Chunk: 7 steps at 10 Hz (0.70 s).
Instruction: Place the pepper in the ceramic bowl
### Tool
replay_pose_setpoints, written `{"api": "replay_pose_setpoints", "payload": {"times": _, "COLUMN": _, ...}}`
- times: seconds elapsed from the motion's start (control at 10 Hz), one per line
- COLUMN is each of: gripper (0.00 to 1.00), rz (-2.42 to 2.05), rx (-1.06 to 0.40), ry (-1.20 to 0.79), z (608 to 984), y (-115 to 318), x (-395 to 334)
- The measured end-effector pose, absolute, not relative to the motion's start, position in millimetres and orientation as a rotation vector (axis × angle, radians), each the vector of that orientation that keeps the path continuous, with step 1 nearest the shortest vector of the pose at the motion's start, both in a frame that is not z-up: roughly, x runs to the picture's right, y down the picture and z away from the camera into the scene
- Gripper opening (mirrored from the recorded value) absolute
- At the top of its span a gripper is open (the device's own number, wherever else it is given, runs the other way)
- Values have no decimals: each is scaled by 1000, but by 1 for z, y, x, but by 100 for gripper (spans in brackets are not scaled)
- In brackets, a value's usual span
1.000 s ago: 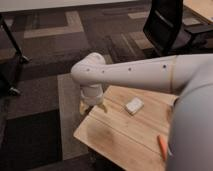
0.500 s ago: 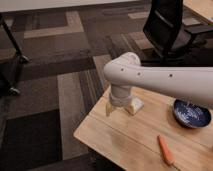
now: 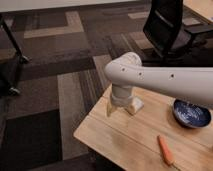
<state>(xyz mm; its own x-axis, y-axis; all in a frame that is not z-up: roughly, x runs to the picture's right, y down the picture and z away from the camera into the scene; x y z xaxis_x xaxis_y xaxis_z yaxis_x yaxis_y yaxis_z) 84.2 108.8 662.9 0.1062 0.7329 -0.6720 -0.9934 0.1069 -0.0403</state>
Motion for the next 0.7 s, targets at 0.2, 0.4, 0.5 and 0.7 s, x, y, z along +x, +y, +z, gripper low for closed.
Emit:
{"api": "replay_pose_setpoints", "payload": {"times": 0.2, "gripper": 65, "rz": 1366, "rx": -564, "ry": 565, "z": 667, "y": 114, "x": 112}}
{"api": "replay_pose_setpoints", "payload": {"times": 0.4, "gripper": 65, "rz": 1318, "rx": -610, "ry": 497, "z": 671, "y": 120, "x": 137}}
{"api": "replay_pose_setpoints", "payload": {"times": 0.5, "gripper": 65, "rz": 1268, "rx": -631, "ry": 472, "z": 668, "y": 124, "x": 156}}
{"api": "replay_pose_setpoints", "payload": {"times": 0.7, "gripper": 65, "rz": 1259, "rx": -650, "ry": 495, "z": 658, "y": 137, "x": 219}}
